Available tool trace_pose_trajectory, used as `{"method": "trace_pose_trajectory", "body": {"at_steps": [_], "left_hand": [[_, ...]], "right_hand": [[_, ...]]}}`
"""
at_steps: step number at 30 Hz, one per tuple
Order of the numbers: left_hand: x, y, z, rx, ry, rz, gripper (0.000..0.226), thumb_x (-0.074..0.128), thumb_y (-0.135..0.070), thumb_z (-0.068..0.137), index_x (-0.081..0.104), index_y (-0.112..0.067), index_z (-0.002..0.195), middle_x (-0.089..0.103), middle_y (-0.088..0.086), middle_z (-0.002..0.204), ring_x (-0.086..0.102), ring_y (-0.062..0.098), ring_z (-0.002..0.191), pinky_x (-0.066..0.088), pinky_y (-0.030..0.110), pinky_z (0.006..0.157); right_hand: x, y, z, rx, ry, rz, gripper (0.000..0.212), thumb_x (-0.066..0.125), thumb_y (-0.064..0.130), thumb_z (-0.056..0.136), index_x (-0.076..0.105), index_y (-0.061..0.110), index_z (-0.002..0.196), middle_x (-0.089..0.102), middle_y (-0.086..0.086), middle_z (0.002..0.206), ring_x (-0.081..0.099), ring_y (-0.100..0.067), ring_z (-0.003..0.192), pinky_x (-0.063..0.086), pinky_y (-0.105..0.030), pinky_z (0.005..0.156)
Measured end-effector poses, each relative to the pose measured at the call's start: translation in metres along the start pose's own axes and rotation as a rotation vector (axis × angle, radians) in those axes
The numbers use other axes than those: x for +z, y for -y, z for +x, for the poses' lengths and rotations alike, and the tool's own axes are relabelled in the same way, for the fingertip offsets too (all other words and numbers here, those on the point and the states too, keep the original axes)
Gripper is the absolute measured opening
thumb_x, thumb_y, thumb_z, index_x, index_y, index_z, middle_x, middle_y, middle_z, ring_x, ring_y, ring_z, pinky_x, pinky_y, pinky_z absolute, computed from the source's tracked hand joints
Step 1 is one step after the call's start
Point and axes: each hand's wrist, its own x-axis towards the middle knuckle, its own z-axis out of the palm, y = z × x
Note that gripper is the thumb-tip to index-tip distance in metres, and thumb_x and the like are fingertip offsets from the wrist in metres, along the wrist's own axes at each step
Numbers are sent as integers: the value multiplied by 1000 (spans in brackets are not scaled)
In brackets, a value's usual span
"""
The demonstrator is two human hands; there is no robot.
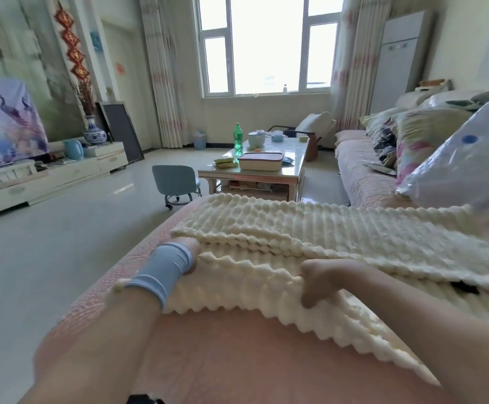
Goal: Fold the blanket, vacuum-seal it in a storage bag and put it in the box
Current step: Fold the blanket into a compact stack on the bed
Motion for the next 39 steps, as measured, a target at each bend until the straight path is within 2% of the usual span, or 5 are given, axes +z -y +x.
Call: {"method": "trace_pose_trajectory", "body": {"at_steps": [10,15,16,23,39], "left_hand": [[-85,-74,90,-222,-126,-181,34,39,-8,99,60,-15,124,61,3,111,59,19,98,36,29,47],[-107,-61,172,-202,-173,-812,107,-25,-41,70,56,-2,127,54,11,137,54,30,123,41,28,108],[-119,-63,187,-240,-247,-970,92,67,9,25,59,3,117,54,16,136,53,35,123,31,39,114],[-92,-91,257,123,-635,-409,112,62,-7,84,-24,-43,146,-44,7,149,20,39,142,47,44,100],[12,-42,255,154,-453,-365,37,51,-47,88,53,-33,121,50,-4,126,50,22,117,43,37,94]], "right_hand": [[-105,-48,77,513,-234,-195,40,44,26,104,52,10,139,63,-6,133,64,-21,117,55,-28,79],[-121,-67,133,442,-441,205,28,43,12,98,64,1,114,74,-14,101,73,-28,93,58,-31,79],[-125,-72,148,421,-538,182,29,46,16,98,61,5,121,70,-15,113,68,-30,104,54,-30,80],[-138,-95,244,186,-517,291,82,44,39,103,-13,18,158,9,-21,165,16,-38,151,14,-48,121],[-21,-83,262,-200,-667,57,55,42,60,92,49,33,139,45,5,140,43,-20,132,43,-39,100]]}}
